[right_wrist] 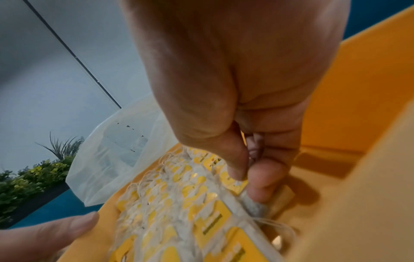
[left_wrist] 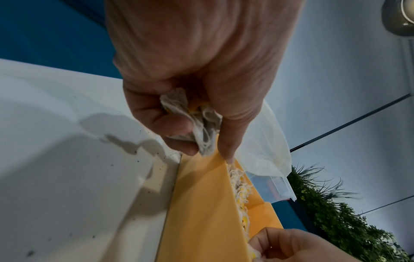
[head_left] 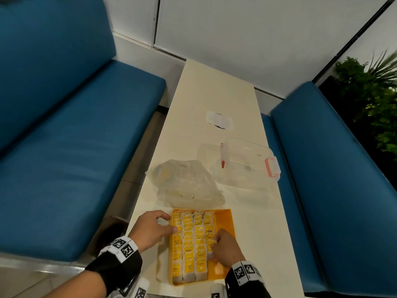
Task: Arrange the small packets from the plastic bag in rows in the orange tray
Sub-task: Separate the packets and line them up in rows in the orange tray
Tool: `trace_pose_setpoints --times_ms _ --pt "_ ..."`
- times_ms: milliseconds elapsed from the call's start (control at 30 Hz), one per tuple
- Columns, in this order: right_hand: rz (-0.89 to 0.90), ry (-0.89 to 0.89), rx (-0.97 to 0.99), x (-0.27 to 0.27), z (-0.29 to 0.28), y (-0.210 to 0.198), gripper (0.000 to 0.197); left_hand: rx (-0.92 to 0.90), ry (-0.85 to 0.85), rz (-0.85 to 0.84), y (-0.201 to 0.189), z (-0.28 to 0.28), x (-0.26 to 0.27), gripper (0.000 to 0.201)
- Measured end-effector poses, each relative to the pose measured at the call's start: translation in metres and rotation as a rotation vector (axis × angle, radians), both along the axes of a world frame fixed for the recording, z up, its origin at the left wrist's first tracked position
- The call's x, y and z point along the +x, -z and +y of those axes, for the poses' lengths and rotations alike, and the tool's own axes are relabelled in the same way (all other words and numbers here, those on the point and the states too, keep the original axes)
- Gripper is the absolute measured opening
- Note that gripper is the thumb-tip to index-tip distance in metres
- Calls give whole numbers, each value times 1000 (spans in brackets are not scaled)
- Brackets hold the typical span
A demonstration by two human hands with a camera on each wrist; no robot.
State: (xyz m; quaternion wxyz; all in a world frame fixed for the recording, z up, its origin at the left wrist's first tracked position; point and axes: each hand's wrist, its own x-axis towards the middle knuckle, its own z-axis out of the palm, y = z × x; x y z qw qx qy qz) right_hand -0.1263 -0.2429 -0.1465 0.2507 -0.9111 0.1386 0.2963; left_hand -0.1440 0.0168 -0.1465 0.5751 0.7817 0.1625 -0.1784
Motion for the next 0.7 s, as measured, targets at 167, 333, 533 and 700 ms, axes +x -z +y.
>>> trace_pose_setpoints --times_ms 167,333,533,700 --pt "-48 70 72 -2 2 1 27 -11 -1 -1 1 -1 0 36" --pt "-107 86 89 -2 4 1 33 -22 0 0 3 -1 1 37" --pt "-134 36 10 1 6 1 32 -38 -9 11 2 0 1 37" --pt "-141 -23 -131 -1 12 3 13 -41 -7 22 1 0 1 37"
